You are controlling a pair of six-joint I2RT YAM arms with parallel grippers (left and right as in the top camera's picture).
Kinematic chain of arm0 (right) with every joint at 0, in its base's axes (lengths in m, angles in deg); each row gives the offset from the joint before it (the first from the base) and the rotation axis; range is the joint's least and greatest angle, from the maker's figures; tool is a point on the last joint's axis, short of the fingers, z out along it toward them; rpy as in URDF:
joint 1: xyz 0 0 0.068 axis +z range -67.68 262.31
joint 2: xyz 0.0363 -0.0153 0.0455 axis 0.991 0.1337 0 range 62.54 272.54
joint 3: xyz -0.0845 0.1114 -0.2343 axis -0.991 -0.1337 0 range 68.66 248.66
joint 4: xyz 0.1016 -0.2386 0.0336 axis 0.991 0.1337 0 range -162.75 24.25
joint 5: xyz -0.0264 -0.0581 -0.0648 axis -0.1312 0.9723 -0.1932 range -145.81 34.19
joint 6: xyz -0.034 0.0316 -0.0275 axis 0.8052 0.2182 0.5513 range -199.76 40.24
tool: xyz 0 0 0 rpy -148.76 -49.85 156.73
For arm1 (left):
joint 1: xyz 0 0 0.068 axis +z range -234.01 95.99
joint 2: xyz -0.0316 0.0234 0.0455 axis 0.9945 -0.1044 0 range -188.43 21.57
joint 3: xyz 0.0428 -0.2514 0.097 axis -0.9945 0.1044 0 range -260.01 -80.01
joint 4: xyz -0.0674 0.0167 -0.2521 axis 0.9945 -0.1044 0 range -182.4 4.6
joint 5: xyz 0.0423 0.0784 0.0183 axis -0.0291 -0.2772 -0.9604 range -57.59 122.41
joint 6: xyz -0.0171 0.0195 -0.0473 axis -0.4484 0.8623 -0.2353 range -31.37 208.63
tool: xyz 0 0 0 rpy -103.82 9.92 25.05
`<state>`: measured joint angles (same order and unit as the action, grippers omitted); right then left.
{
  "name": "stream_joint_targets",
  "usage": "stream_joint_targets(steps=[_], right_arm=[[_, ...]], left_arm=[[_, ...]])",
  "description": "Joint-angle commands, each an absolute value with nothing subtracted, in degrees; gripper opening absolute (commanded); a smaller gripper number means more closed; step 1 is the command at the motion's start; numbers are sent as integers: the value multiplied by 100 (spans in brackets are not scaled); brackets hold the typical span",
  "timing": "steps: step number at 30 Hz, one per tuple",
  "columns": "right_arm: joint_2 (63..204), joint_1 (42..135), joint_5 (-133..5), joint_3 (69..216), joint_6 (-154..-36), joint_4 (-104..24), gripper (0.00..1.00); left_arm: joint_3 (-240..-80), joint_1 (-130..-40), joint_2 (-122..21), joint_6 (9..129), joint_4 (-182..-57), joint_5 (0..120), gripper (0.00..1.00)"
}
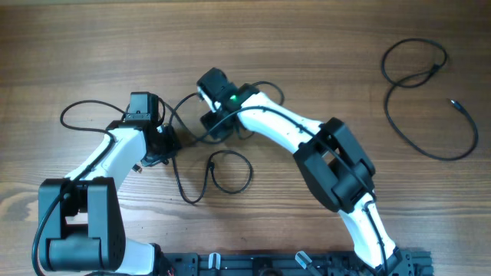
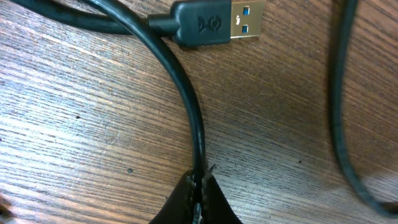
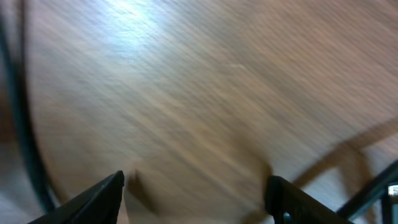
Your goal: Untangle cables
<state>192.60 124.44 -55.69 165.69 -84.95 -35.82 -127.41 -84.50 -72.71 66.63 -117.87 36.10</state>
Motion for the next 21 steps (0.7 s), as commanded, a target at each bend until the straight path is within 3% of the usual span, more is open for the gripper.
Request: stream_joint_targets(steps=[1,10,19,21], right_arm=[[19195,11953,-4850,16585,-8899,-3226,77],[19195,10928,-5016,16585,-9383,-2780,80],[18563,10845,-6758,16989,-8279,-2778,80],[18303,11000,-7534,17020,-7498,-2874,79]], left_arm=[[-12682,-8465,-7348,6565,-11765,3489,5],[-12682,-8465,-7348,6565,-11726,3489,6],[-12682,-8465,-7348,6510,-11664,3492,6],[-12682,-8465,-7348,6497,-11667,3492,6]])
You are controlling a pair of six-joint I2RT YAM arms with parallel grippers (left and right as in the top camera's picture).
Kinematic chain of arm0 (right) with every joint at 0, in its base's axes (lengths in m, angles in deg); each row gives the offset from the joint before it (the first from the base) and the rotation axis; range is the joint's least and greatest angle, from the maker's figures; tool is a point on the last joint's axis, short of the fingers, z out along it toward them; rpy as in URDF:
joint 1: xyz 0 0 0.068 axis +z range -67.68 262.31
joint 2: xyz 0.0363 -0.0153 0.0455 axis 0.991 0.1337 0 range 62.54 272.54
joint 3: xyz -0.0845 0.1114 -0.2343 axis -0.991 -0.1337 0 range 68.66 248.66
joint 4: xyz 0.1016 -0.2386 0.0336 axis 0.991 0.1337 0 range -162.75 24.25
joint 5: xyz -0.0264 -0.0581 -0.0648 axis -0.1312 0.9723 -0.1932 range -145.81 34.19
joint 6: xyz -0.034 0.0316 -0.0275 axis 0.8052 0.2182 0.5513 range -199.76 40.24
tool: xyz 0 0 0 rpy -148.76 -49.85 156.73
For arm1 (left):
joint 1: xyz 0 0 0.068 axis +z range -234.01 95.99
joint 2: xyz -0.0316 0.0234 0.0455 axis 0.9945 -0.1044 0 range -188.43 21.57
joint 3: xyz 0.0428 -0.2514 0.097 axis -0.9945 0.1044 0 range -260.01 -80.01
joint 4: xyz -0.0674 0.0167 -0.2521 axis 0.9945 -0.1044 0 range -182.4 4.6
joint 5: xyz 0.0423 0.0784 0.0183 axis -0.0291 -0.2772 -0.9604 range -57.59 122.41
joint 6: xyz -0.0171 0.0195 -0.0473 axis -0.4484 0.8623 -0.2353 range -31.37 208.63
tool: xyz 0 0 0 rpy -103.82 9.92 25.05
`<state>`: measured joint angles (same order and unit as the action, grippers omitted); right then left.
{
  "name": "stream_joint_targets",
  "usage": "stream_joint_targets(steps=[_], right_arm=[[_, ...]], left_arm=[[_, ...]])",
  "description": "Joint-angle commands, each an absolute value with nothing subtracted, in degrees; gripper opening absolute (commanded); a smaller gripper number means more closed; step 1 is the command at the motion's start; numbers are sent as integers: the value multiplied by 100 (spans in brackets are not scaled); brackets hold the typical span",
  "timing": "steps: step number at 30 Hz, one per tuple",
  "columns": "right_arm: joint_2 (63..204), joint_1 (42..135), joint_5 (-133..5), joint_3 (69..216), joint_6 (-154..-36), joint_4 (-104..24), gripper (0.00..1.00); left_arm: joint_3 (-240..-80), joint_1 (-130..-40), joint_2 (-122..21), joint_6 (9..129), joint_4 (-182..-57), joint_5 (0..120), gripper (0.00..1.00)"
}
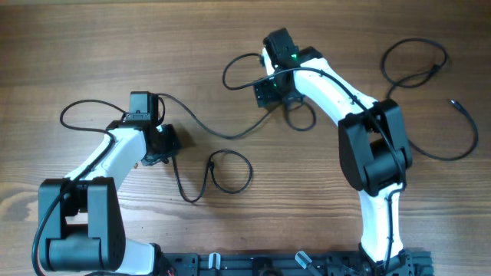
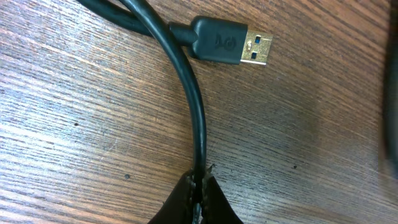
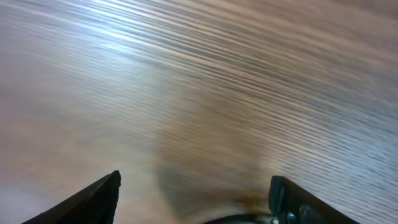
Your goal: Untangle cables
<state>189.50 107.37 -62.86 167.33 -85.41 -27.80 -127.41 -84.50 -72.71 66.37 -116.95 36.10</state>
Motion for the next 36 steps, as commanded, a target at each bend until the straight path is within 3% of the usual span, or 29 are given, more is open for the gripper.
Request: stream_joint_targets(steps=[1,13,23,36], right_arm=[[18270,11052,-7707,17020,-7354,-2911,78],[18318,11800,-7973,16617,-5571,-3114,79],[18321,12182,-8574,15647,-5418,-4417,78],[18321,12748,-7958,14753,-5485,-5741,65]], left_arm=[[-12682,-8465,-7348,6497,-11667,3492,6],[-12682,-8463,-7348,6495,-11669,3489,8],[-12682,-8459,-7348,6412,-11664,3489,11],[-12682,-8459,-7348,6412,-11662,3489,12]])
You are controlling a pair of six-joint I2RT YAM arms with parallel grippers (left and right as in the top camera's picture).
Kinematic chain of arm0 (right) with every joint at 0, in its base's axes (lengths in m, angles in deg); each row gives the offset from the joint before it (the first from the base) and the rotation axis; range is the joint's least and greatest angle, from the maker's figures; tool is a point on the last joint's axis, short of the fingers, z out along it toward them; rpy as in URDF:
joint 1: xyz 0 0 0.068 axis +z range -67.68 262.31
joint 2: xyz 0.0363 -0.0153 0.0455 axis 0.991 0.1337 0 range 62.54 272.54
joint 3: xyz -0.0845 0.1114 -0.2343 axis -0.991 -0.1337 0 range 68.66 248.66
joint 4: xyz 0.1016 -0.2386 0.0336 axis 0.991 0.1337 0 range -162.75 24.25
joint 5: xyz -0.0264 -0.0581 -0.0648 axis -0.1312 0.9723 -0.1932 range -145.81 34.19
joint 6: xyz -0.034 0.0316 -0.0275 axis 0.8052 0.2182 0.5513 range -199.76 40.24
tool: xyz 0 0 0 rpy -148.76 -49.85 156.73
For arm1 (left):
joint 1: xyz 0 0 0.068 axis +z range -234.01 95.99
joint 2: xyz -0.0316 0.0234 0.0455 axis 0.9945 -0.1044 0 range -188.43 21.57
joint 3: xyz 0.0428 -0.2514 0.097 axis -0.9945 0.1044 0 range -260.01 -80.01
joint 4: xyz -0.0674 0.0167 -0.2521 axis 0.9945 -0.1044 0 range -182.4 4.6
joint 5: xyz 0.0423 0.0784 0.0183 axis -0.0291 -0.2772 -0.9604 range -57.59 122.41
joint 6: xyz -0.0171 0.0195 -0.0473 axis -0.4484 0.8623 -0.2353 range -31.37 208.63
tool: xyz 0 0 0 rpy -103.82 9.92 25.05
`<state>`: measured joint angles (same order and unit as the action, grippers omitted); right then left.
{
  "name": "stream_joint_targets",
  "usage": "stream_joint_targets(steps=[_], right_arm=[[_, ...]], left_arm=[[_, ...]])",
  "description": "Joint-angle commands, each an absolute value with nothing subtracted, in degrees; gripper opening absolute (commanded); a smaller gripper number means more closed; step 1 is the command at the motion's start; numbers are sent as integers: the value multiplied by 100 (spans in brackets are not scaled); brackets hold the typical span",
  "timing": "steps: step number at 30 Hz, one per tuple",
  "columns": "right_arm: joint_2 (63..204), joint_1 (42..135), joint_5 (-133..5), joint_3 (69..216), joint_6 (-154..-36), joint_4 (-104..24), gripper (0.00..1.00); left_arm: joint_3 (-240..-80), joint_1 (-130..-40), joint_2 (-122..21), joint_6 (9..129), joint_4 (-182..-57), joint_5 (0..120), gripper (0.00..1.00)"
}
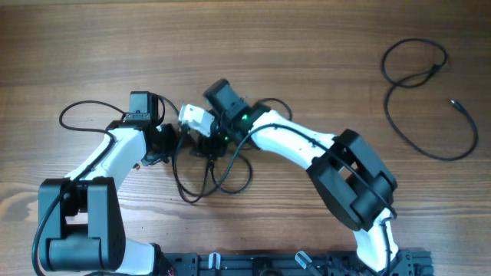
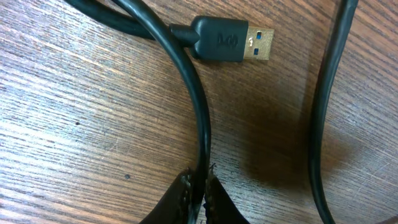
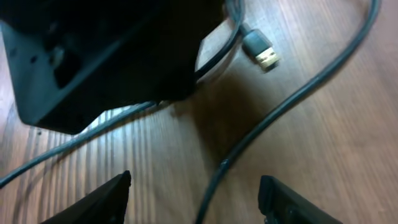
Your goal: Untangle cables
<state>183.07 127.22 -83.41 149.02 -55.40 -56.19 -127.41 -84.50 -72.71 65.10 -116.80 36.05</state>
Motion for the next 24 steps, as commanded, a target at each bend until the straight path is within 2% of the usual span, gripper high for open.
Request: stream_joint_targets(steps=[1,13,17,21,24], right_arm=[[18321,12748,-7834,14735,-5582,-5779,65],[18321,12748,-7648,14427,-5896,-5862,63],[18321,12748,-7646,14427,-5899,-5857,60],[18321,12748,-7643,14427,-5899,-5855,49],[18321,12748,-7643,14427,-5896,-5855,48]], left_arm=[[-12682,-8459,-7348,6412,-11662,3489,12],[-12682,-8459,-7348,6414,-11662,3489,13],[-12682,-8459,-7348,6414,-11662,3489,13],[-12682,-8459,-7348,6414,-11662,3489,13],[-12682,-8459,-7348,6414,-11662,3487,13]])
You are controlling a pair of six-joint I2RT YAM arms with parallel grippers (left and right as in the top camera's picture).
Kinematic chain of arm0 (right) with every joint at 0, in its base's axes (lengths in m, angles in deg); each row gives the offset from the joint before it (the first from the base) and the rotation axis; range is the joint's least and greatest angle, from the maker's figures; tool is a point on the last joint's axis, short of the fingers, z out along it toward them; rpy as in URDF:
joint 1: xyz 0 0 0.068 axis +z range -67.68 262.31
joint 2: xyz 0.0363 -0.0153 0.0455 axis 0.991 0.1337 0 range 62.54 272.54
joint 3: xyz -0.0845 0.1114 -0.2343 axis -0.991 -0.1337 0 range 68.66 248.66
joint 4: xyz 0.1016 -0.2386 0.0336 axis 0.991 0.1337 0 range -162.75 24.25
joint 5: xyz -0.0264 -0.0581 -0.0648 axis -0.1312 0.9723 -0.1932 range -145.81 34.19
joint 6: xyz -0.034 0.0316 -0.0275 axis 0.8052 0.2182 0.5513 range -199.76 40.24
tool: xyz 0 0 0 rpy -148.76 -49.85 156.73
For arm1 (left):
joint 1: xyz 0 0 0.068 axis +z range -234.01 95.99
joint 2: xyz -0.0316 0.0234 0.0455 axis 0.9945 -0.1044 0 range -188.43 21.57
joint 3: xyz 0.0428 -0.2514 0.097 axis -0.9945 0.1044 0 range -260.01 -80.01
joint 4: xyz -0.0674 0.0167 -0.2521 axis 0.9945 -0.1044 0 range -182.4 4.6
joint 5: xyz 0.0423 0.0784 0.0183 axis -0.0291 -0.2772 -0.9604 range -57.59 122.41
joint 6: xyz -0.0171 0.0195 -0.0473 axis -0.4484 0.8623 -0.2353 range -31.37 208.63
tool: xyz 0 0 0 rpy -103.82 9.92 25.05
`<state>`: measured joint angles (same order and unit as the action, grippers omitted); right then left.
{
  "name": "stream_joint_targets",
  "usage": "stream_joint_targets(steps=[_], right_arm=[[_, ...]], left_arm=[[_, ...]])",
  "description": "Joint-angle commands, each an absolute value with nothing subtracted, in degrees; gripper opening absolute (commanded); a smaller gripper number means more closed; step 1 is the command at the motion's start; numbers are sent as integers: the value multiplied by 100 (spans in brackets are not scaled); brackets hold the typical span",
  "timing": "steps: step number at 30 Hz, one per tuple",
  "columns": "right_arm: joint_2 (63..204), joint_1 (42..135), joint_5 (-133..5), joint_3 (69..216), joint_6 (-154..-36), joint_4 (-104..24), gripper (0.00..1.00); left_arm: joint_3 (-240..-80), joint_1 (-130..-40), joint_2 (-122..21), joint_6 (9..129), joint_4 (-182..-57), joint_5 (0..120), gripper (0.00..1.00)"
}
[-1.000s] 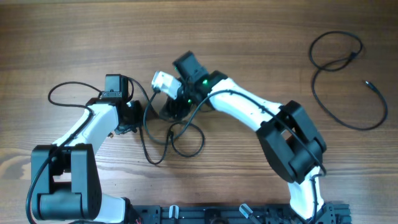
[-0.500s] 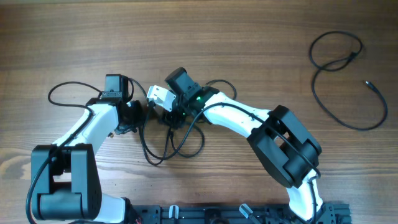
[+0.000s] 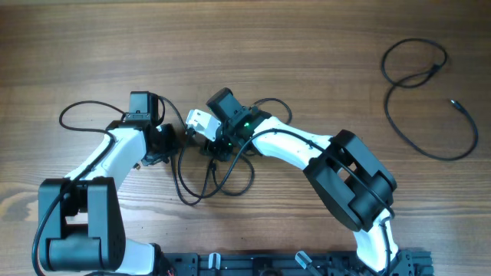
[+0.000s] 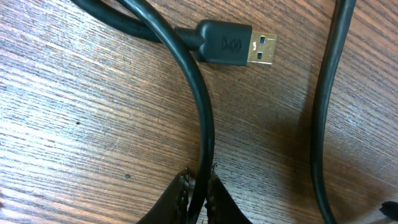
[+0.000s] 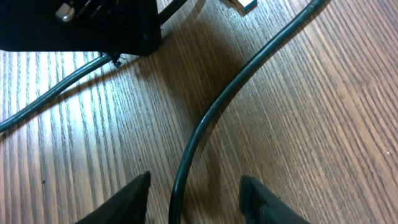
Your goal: Untangle cables
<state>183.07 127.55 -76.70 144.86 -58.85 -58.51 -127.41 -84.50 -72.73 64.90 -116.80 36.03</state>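
A black cable lies in overlapping loops at the table's middle. My left gripper is shut on it, and in the left wrist view the strand runs up from the closed left gripper past a USB-A plug. Another strand passes on the right. My right gripper sits just right of the left one, down over the loops. In its own view the right gripper is open, with a black strand running between the fingers, nearer the left one.
A second black cable lies apart at the far right, in a loop with a small plug end. One loop of the held cable reaches out to the left of my left arm. A black rail lines the near edge.
My right gripper has shifted slightly by the left one; a strand now runs between its fingers, which stand somewhat closer together. The left gripper stays shut on the cable; the plug barely moved.
My left gripper held the cable throughout. The right gripper was first open at the tangle. Then it was far up and right, with the cable drawn out in a long curve toward it. Later it was back beside the left gripper, the cable looped again, as now.
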Motion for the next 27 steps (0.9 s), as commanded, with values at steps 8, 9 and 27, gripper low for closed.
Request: stream_joint_targets(steps=[8,9,27], right_arm=[[18323,12748,-7641,14394,-5879,-5768,40],[18336,12748,-7641,14394,-5877,-5770,40],[18152,12510,-7593,14486,-6943,-6130,4]], left_arm=[[-12682,-8459,-7348,6414,-11662,3487,13],[-12682,-8459,-7348,6414,-11662,3487,13],[-12682,-8459,-7348,6414,-11664,3487,14]])
